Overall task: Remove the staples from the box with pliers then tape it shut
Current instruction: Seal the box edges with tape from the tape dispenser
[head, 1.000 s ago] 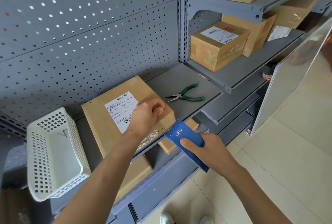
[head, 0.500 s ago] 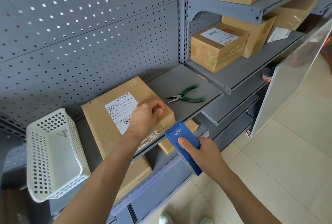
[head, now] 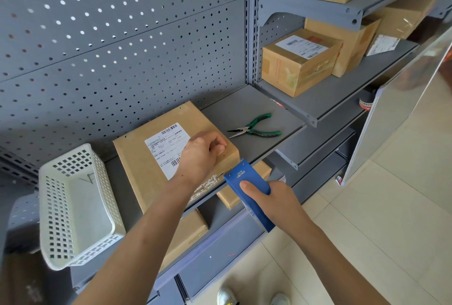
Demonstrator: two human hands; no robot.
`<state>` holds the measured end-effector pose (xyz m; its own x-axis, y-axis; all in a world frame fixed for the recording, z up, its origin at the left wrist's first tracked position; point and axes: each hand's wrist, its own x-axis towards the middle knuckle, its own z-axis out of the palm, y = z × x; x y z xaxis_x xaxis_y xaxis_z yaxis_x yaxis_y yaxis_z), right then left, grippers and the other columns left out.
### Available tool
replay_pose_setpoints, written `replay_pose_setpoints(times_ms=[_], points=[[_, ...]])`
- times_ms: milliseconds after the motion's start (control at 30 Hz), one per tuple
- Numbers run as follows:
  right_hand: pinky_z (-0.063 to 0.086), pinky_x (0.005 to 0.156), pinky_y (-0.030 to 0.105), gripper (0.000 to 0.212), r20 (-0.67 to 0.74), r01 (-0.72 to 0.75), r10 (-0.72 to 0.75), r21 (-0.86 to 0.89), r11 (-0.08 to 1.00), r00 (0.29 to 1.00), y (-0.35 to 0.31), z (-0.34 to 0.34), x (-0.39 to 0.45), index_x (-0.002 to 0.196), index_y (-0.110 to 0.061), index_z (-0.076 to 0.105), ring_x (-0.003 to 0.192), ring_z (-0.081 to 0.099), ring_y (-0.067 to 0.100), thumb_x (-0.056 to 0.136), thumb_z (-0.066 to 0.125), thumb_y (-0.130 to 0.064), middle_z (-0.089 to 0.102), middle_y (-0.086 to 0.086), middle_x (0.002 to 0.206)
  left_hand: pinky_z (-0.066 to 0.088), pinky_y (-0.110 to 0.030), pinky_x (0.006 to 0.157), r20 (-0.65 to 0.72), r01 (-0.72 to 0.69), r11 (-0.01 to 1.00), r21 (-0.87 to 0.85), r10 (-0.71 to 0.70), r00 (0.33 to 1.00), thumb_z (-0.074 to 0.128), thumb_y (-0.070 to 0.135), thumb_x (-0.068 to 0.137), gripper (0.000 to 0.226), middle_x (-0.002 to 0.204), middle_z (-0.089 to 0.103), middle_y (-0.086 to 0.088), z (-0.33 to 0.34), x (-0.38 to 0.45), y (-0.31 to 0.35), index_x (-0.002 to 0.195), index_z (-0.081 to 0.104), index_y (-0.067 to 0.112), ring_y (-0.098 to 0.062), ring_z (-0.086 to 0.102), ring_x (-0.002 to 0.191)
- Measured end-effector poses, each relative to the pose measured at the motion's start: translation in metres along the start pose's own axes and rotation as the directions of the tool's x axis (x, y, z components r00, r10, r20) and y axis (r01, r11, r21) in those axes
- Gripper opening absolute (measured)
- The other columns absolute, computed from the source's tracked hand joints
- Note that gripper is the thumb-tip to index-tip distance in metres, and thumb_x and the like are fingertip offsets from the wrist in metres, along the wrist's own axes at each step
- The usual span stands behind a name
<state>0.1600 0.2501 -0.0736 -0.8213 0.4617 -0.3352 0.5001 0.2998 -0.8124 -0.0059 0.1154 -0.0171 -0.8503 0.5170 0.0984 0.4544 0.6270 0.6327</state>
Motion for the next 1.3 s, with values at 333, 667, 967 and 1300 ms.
replay_pose_setpoints(times_ms=[333,667,967,1300], points=[[0.039,0.054,0.022,0.059,0.008,-0.053,0.054,-0.051,0.997,0.999,-0.006,0.006,0.010,0.072,-0.019,0.047,0.054,0.052,0.010,0.088,0.061,-0.073,0.052,-0.003,0.064,0.042,-0.024,0.082,0.001,0.008,1.000,0.003,-0.008,1.000,0.065,0.021,0.095,0.011,0.100,0.052,0.011,0.002,0.000,-0.003,0.089,0.069,0.029,-0.009,0.048,0.096],[0.043,0.059,0.028,0.060,0.010,-0.082,0.082,-0.030,0.996,0.997,-0.007,0.008,0.015,0.073,-0.019,0.050,0.059,0.057,0.015,0.083,0.064,-0.076,0.056,0.000,0.066,0.024,-0.019,0.093,-0.039,-0.066,0.997,0.040,0.068,0.997,0.069,0.016,0.091,0.006,0.112,0.055,0.018,0.004,-0.001,-0.007,0.089,0.074,0.019,-0.016,0.038,0.121],[0.039,0.055,0.029,0.069,0.012,-0.103,0.105,-0.121,0.987,0.994,-0.016,0.003,0.015,0.069,-0.019,0.044,0.056,0.049,0.015,0.077,0.059,-0.086,0.049,-0.001,0.064,0.035,-0.024,0.099,-0.006,-0.109,0.992,0.056,0.110,0.994,0.066,0.016,0.093,0.004,0.117,0.063,0.005,0.003,-0.001,-0.007,0.091,0.069,0.018,-0.013,0.052,0.117],[0.036,0.053,0.029,0.068,-0.021,-0.117,0.115,-0.205,0.972,0.993,-0.034,-0.004,0.007,0.071,-0.017,0.041,0.057,0.045,0.015,0.082,0.058,-0.082,0.046,0.000,0.070,0.035,-0.026,0.098,0.009,-0.116,0.991,0.060,0.116,0.993,0.066,0.017,0.093,0.004,0.115,0.063,0.005,0.004,0.000,-0.010,0.090,0.068,0.018,-0.013,0.053,0.115]])
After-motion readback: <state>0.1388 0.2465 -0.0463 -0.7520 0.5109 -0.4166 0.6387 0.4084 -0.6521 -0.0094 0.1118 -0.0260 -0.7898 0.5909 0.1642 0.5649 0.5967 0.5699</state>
